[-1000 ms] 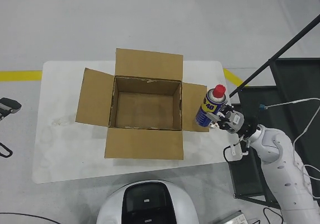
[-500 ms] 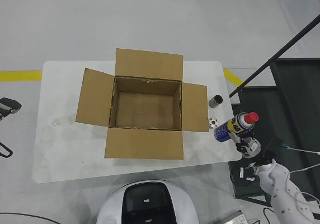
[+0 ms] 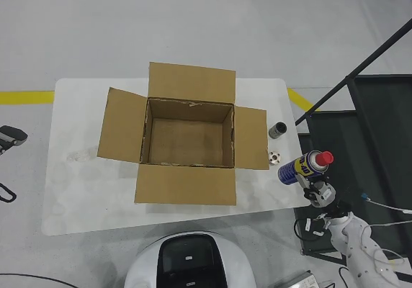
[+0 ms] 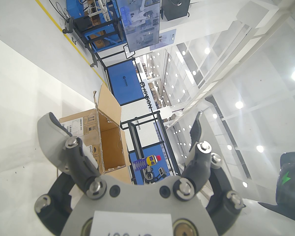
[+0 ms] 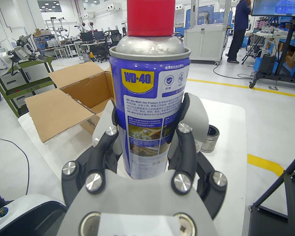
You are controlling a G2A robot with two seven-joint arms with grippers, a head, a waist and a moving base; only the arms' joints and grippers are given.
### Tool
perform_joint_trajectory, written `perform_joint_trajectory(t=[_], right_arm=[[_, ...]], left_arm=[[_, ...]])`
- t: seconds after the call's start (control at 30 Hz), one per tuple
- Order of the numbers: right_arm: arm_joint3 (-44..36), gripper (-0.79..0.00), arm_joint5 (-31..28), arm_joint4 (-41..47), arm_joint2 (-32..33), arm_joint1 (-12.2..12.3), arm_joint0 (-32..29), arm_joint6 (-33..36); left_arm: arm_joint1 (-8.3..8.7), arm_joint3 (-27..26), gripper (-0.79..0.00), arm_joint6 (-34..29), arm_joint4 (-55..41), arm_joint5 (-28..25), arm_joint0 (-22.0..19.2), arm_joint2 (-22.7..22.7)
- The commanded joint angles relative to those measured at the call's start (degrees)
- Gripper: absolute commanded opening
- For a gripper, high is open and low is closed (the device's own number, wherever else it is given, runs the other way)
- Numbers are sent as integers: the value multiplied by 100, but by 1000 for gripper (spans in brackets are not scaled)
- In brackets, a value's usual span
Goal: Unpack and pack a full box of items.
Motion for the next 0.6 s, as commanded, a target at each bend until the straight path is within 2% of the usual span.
perform_joint_trajectory(t=[0.0,0.2,0.4,0.57], right_arm=[[0,-785,0,0,0,0,0,0],[311,-785,518,160,-274,-77,140,186],[1535,-785,1638,369,-889,-293,599,-606],[2540,-785,2095,315,-1349,-453,1068,-1357]], left_arm=[[0,0,0,0,0,0,0,0],[0,0,0,0,0,0,0,0],[0,0,0,0,0,0,0,0],[0,0,0,0,0,0,0,0]])
